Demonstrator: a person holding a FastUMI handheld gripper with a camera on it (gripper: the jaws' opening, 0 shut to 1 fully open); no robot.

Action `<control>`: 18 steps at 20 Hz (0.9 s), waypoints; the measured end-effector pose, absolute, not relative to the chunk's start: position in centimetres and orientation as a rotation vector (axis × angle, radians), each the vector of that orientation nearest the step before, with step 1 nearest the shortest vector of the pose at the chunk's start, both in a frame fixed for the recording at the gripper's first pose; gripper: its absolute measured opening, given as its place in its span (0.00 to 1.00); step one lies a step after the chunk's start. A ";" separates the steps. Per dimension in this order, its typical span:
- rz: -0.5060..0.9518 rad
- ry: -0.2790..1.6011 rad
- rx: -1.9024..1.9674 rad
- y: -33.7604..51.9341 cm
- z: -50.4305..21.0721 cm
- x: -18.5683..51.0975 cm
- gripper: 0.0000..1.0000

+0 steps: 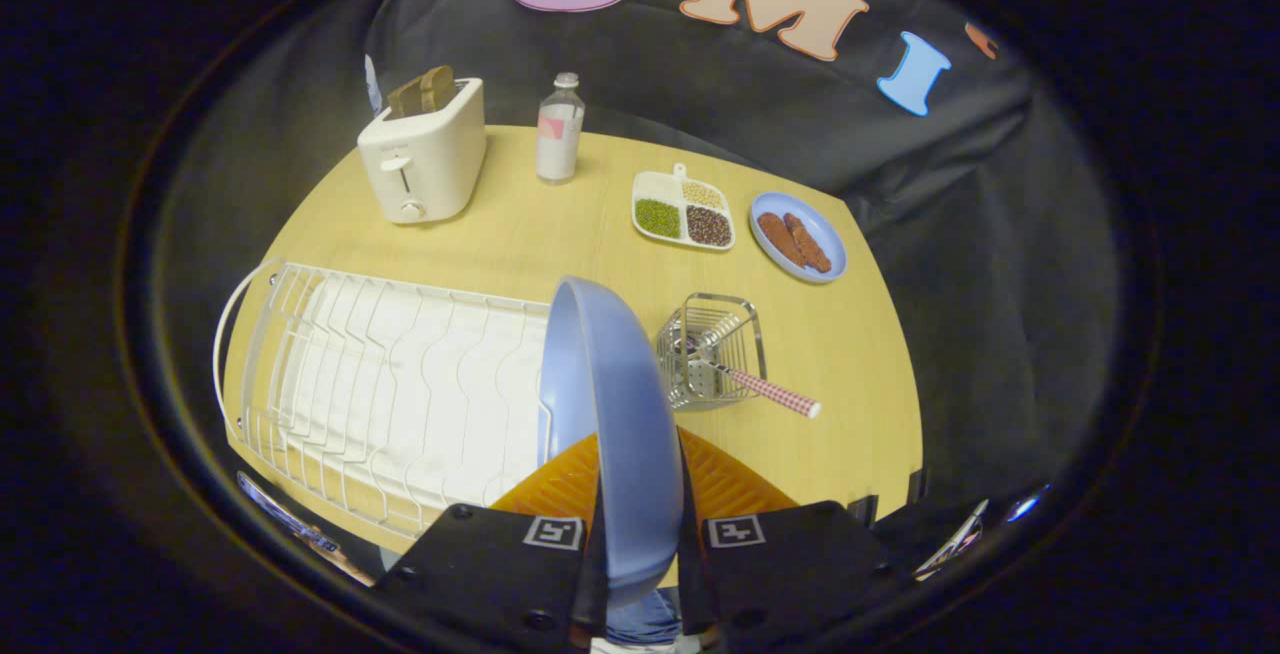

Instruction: Take the plate from the dish rack, then take the spoon from the basket and place it into the plate.

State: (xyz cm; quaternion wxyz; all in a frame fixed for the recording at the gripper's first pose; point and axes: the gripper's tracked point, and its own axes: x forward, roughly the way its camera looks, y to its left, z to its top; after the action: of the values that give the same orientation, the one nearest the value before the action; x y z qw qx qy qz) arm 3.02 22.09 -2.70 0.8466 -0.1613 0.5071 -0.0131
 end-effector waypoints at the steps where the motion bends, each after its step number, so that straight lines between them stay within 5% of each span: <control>1: -0.030 1.072 -0.336 22.0 -2.7 3.0 0.31; 8: 0.001 1.053 -0.259 22.7 -0.2 4.3 0.31; 18: 0.244 1.003 0.325 19.7 1.6 2.4 0.29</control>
State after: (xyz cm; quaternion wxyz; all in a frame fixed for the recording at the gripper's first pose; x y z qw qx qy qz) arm 2.44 19.74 1.63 0.8572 0.1545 0.4774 0.1161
